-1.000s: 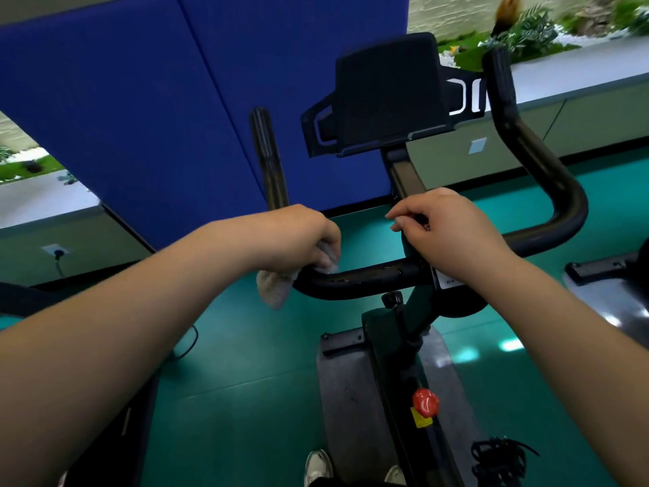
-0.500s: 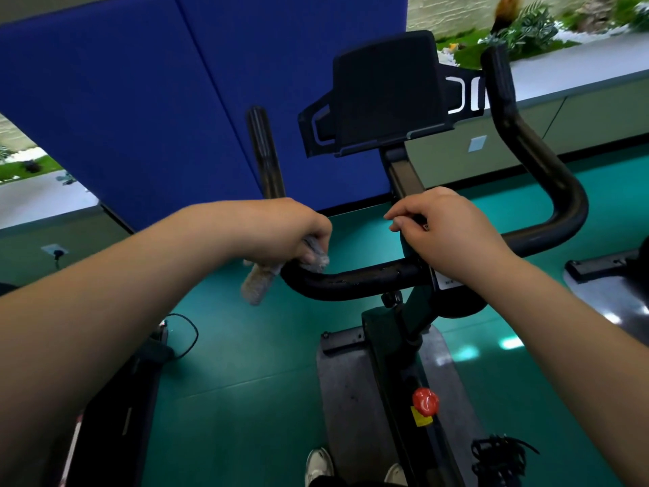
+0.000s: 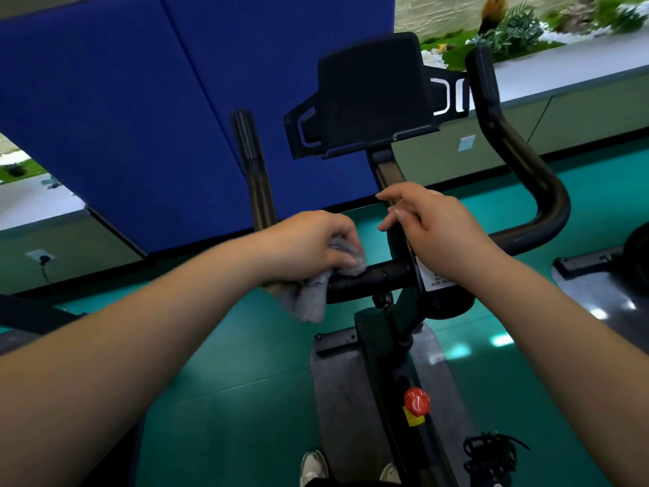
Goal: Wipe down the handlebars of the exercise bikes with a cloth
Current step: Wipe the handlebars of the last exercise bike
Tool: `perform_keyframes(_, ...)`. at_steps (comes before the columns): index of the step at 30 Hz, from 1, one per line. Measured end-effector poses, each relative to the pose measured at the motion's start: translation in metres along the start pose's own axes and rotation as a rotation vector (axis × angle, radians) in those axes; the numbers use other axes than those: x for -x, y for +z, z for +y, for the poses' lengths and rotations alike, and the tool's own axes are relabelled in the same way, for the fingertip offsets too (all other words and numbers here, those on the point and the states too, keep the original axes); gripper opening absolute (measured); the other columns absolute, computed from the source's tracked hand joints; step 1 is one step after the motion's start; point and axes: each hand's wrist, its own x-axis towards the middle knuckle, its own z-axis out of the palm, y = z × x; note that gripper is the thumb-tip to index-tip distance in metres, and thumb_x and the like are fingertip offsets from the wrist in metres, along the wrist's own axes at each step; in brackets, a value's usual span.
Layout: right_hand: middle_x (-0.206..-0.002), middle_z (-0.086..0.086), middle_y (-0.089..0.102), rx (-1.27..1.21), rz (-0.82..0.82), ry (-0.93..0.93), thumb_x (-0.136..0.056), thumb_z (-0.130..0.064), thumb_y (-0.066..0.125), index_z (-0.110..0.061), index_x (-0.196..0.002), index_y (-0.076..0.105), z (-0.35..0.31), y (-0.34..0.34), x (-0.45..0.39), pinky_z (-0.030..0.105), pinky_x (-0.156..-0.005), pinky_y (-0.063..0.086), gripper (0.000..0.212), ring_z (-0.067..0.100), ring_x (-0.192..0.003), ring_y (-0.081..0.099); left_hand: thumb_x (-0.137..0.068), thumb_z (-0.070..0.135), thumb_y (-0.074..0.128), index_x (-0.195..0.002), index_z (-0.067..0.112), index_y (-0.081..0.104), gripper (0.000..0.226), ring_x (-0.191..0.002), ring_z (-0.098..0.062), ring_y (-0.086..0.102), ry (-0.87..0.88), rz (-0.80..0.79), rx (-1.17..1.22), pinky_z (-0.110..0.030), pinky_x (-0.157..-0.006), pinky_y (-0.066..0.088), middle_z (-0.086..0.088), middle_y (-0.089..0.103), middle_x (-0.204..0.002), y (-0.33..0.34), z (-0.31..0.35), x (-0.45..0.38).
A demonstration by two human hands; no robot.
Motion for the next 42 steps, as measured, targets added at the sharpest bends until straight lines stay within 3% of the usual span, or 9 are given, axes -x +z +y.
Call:
perform_keyframes(2, -0.092, -0.016, 0.068, -0.005, -0.003, 0.000, -0.097, -0.014, 0.042, -0.030, -0.123, 0.052, 0.000, 0.000, 0.000, 0.028, -0.083, 0.043, 0.032, 0.008, -0.104, 0.052, -0.087, 0.031, 0.066, -0.095, 0.032, 0.062, 0.009, -0.093, -0.001, 0.055, 0.008, 0.032, 0.040, -0.022, -0.081, 0.040, 0.018, 0.062, -0.102, 0.006, 0.006, -0.006)
perform_keyframes(7, -0.093, -0.016, 0.068, 0.005, -0.018, 0.002, -0.098, -0.015, 0.040, -0.031, -0.122, 0.052, 0.001, 0.001, -0.001, 0.030, -0.081, 0.044, 0.031, 0.009, -0.101, 0.053, -0.087, 0.034, 0.066, -0.095, 0.035, 0.058, 0.011, -0.087, 0.003, 0.052, -0.030, -0.133, -0.076, -0.020, -0.074, 0.039, 0.022, 0.058, -0.095, -0.011, -0.005, -0.001)
perform_keyframes(13, -0.091, -0.014, 0.069, 0.024, -0.013, -0.016, -0.097, -0.014, 0.041, -0.026, -0.119, 0.054, 0.000, 0.000, -0.002, 0.036, -0.083, 0.046, 0.028, 0.012, -0.101, 0.051, -0.089, 0.033, 0.063, -0.094, 0.031, 0.055, 0.010, -0.094, -0.008, 0.053, -0.009, 0.049, 0.054, -0.026, -0.077, 0.038, 0.012, 0.059, -0.102, 0.017, 0.016, -0.027)
perform_keyframes(18, -0.092, -0.016, 0.068, 0.045, -0.023, -0.011, -0.098, -0.017, 0.038, -0.029, -0.116, 0.054, -0.001, 0.001, -0.002, 0.034, -0.081, 0.047, 0.027, 0.006, -0.099, 0.048, -0.092, 0.033, 0.059, -0.096, 0.035, 0.053, 0.008, -0.094, -0.006, 0.053, -0.018, -0.156, -0.041, -0.021, -0.075, 0.037, 0.012, 0.059, -0.106, -0.001, 0.000, -0.019)
perform_keyframes(24, -0.093, -0.014, 0.066, 0.036, -0.007, 0.003, -0.097, -0.017, 0.038, -0.030, -0.114, 0.054, 0.000, 0.000, -0.002, 0.038, -0.082, 0.048, 0.026, 0.010, -0.096, 0.051, -0.093, 0.031, 0.058, -0.097, 0.032, 0.054, 0.006, -0.097, -0.009, 0.053, -0.020, -0.041, 0.045, -0.022, -0.075, 0.035, 0.009, 0.058, -0.107, 0.017, 0.015, -0.040)
perform_keyframes(29, -0.093, -0.016, 0.067, 0.031, -0.020, 0.024, -0.099, -0.019, 0.037, -0.032, -0.113, 0.054, -0.003, 0.001, -0.002, 0.037, -0.082, 0.048, 0.026, 0.006, -0.097, 0.051, -0.091, 0.035, 0.061, -0.088, 0.037, 0.056, 0.007, -0.087, -0.001, 0.055, -0.024, -0.292, -0.095, -0.018, -0.071, 0.039, 0.020, 0.059, -0.093, -0.014, -0.003, -0.024)
perform_keyframes(34, -0.093, -0.016, 0.067, 0.025, -0.014, 0.043, -0.099, -0.019, 0.038, -0.032, -0.112, 0.054, -0.003, -0.001, -0.001, 0.037, -0.081, 0.048, 0.025, 0.006, -0.094, 0.051, -0.093, 0.036, 0.057, -0.102, 0.028, 0.059, 0.013, -0.097, -0.007, 0.053, -0.031, -0.181, -0.068, -0.022, -0.078, 0.036, 0.013, 0.056, -0.103, 0.006, 0.007, -0.040)
perform_keyframes(39, -0.092, -0.017, 0.068, 0.021, -0.015, 0.031, -0.099, -0.017, 0.038, -0.030, -0.113, 0.055, -0.005, 0.000, -0.001, 0.035, -0.080, 0.047, 0.026, 0.004, -0.097, 0.048, -0.087, 0.035, 0.066, -0.091, 0.035, 0.059, 0.008, -0.081, 0.007, 0.055, 0.004, -0.255, -0.116, -0.004, -0.066, 0.037, 0.022, 0.060, -0.090, -0.019, -0.003, -0.016)
perform_keyframes(42, -0.092, -0.017, 0.068, 0.025, -0.002, 0.034, -0.099, -0.017, 0.038, -0.030, -0.113, 0.054, -0.004, 0.000, -0.001, 0.035, -0.079, 0.048, 0.025, 0.004, -0.096, 0.048, -0.080, 0.035, 0.073, -0.090, 0.036, 0.066, 0.012, -0.082, 0.014, 0.056, -0.005, -0.085, -0.021, -0.006, -0.067, 0.041, 0.025, 0.065, -0.086, -0.014, -0.003, 0.004)
